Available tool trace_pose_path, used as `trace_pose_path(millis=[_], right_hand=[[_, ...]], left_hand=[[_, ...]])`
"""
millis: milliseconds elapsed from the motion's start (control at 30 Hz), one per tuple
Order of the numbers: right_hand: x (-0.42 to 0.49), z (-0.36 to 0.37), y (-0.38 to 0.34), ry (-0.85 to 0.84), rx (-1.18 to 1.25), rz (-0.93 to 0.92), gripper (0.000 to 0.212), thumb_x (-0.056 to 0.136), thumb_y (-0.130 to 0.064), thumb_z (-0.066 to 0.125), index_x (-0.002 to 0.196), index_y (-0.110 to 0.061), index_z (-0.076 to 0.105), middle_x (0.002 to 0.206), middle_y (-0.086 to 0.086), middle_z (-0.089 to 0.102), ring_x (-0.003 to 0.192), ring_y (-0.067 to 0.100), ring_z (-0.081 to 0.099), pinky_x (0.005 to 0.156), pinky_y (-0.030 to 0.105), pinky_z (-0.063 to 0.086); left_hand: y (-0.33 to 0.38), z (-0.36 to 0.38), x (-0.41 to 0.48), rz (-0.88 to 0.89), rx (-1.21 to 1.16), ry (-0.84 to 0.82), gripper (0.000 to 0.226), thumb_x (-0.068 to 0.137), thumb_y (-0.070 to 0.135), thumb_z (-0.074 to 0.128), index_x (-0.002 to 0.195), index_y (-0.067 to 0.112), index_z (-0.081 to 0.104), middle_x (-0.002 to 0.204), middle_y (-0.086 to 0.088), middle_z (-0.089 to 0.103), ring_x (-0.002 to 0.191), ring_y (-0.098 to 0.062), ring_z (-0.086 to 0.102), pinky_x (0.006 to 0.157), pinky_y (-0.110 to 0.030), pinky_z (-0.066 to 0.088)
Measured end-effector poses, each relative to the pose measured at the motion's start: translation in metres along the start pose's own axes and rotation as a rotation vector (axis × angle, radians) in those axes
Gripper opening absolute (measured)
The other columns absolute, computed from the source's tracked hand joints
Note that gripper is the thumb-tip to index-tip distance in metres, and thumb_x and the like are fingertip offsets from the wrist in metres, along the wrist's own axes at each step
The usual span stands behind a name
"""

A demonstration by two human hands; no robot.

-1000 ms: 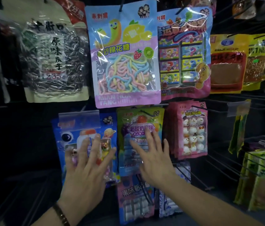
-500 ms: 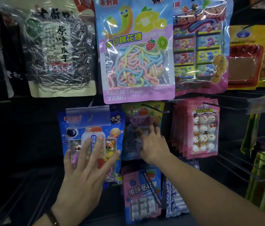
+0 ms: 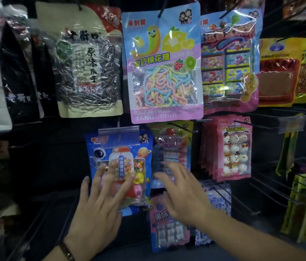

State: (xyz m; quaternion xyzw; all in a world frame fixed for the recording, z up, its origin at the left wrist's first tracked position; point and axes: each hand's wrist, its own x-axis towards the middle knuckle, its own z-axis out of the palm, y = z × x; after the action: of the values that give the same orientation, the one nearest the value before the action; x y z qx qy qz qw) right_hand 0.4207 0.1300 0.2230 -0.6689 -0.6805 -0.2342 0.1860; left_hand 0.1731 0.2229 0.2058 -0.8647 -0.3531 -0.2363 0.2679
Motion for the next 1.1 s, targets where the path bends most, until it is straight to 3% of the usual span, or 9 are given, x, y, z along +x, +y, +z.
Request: trace_pose_path(millis=[100, 200, 267, 367, 567, 667, 767, 867, 1100], right_hand=[[-0.007, -0.003, -0.020, -0.006, -0.102, -0.130, 0.084, 0.080, -0.033, 0.076, 0.156, -0.026, 0.041, 0.163, 0.023, 0.037, 0.148, 0.044, 0.042, 0.116, 0.060, 0.042], [0.002, -0.007, -0.036, -0.012, -0.118, -0.115, 0.104, 0.088, -0.033, 0.072, 0.168, -0.040, 0.006, 0.176, 0.019, -0.006, 0.162, 0.042, 0.001, 0.127, 0.058, 0.014], [0.013, -0.007, -0.042, -0.054, -0.067, -0.054, 0.108, 0.096, -0.032, 0.066, 0.163, -0.047, -0.018, 0.168, 0.012, -0.038, 0.157, 0.037, -0.029, 0.129, 0.057, 0.000], [0.030, -0.003, -0.047, -0.152, -0.122, 0.007, 0.116, 0.100, -0.031, 0.064, 0.154, -0.046, -0.037, 0.155, 0.009, -0.057, 0.149, 0.037, -0.044, 0.129, 0.058, -0.007], [0.072, 0.009, -0.044, -0.226, -0.077, 0.067, 0.112, 0.099, -0.047, 0.063, 0.156, -0.047, -0.033, 0.169, 0.012, -0.035, 0.157, 0.040, -0.028, 0.129, 0.063, 0.002], [0.094, 0.006, -0.042, -0.260, -0.050, 0.079, 0.102, 0.096, -0.055, 0.062, 0.160, -0.047, -0.016, 0.174, 0.012, -0.019, 0.160, 0.040, -0.020, 0.129, 0.064, 0.004], [0.101, 0.007, -0.041, -0.277, -0.010, 0.107, 0.097, 0.094, -0.051, 0.067, 0.160, -0.047, -0.005, 0.175, 0.010, -0.014, 0.160, 0.038, -0.017, 0.129, 0.064, 0.002], [0.099, 0.002, -0.044, -0.305, -0.015, 0.113, 0.101, 0.095, -0.046, 0.068, 0.162, -0.047, -0.008, 0.174, 0.011, -0.013, 0.161, 0.038, -0.016, 0.130, 0.063, 0.003], [0.066, -0.029, -0.042, -0.396, -0.075, 0.043, 0.097, 0.100, -0.030, 0.059, 0.163, -0.047, -0.013, 0.174, 0.009, -0.021, 0.161, 0.035, -0.015, 0.131, 0.056, 0.010]], left_hand=[[-0.008, -0.004, -0.006, -0.017, -0.018, -0.053, 0.128, 0.059, 0.040, 0.091, 0.168, 0.031, 0.022, 0.175, -0.023, 0.008, 0.157, -0.051, 0.021, 0.112, -0.071, 0.038], [-0.014, -0.004, -0.007, -0.022, -0.022, -0.077, 0.134, 0.057, 0.044, 0.092, 0.168, 0.033, 0.018, 0.175, -0.023, 0.008, 0.156, -0.051, 0.023, 0.112, -0.069, 0.041], [-0.016, 0.000, -0.007, -0.024, -0.028, -0.089, 0.135, 0.056, 0.044, 0.092, 0.168, 0.033, 0.017, 0.175, -0.021, 0.009, 0.156, -0.050, 0.025, 0.110, -0.068, 0.044], [-0.022, 0.010, -0.001, -0.031, -0.028, -0.116, 0.132, 0.059, 0.043, 0.091, 0.168, 0.033, 0.017, 0.176, -0.019, 0.007, 0.157, -0.048, 0.022, 0.111, -0.067, 0.045], [-0.042, 0.034, 0.032, -0.068, -0.062, -0.149, 0.131, 0.066, 0.044, 0.085, 0.169, 0.037, 0.003, 0.177, -0.013, 0.001, 0.158, -0.041, 0.025, 0.115, -0.063, 0.042], [-0.048, 0.034, 0.048, -0.058, -0.083, -0.173, 0.124, 0.077, 0.047, 0.072, 0.164, 0.043, -0.017, 0.177, -0.010, -0.004, 0.159, -0.038, 0.023, 0.121, -0.059, 0.035], [-0.052, 0.028, 0.055, -0.034, -0.086, -0.172, 0.113, 0.084, 0.049, 0.061, 0.153, 0.050, -0.028, 0.177, -0.006, -0.009, 0.161, -0.034, 0.013, 0.125, -0.055, 0.027], [-0.056, 0.021, 0.054, -0.027, -0.075, -0.215, 0.108, 0.091, 0.051, 0.057, 0.146, 0.052, -0.036, 0.175, -0.002, -0.022, 0.162, -0.031, 0.002, 0.129, -0.054, 0.019], [-0.050, -0.010, 0.035, 0.002, -0.108, -0.342, 0.103, 0.095, 0.055, 0.055, 0.157, 0.050, -0.027, 0.171, -0.003, -0.032, 0.163, -0.033, -0.008, 0.130, -0.054, 0.015]])
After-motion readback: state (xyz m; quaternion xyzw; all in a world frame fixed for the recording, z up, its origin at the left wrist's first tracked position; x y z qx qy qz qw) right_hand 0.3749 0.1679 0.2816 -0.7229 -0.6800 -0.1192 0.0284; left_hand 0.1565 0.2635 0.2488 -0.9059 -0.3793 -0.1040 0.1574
